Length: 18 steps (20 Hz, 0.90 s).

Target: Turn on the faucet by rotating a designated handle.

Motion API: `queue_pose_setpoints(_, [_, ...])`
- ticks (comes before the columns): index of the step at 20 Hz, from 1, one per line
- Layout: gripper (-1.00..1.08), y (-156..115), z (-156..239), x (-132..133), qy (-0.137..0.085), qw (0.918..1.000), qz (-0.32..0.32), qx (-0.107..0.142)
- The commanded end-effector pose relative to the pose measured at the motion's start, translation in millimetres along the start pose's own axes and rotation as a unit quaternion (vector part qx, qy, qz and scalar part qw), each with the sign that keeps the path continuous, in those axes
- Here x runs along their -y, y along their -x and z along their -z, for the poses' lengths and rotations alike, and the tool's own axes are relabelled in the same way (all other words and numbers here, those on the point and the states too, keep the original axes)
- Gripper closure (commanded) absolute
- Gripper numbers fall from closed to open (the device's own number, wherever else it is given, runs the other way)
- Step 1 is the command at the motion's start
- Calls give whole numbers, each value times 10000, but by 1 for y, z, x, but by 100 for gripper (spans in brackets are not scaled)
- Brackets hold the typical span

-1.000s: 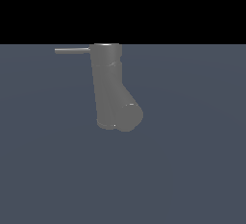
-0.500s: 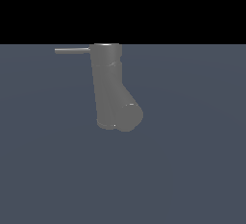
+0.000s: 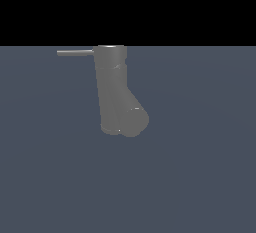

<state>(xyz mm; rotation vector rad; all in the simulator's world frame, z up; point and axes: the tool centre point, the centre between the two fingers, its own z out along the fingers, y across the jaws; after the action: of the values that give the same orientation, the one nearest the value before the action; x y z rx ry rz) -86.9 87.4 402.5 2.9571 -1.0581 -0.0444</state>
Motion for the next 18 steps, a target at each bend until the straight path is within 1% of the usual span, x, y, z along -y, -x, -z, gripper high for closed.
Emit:
queue_pose_setpoints(1, [108, -4, -9, 12, -9, 9996, -275, -7])
queue_pose_setpoints(5, [108, -9, -24, 32, -19, 9975, -704, -19])
queue_pose_setpoints(9, [108, -14, -40, 51, -29, 9936, -1132, -33])
queue_pose_setpoints(13, [108, -17, -57, 70, -39, 9878, -1558, -47])
queue_pose_setpoints(18, [108, -21, -80, 93, -54, 9780, -2084, -66])
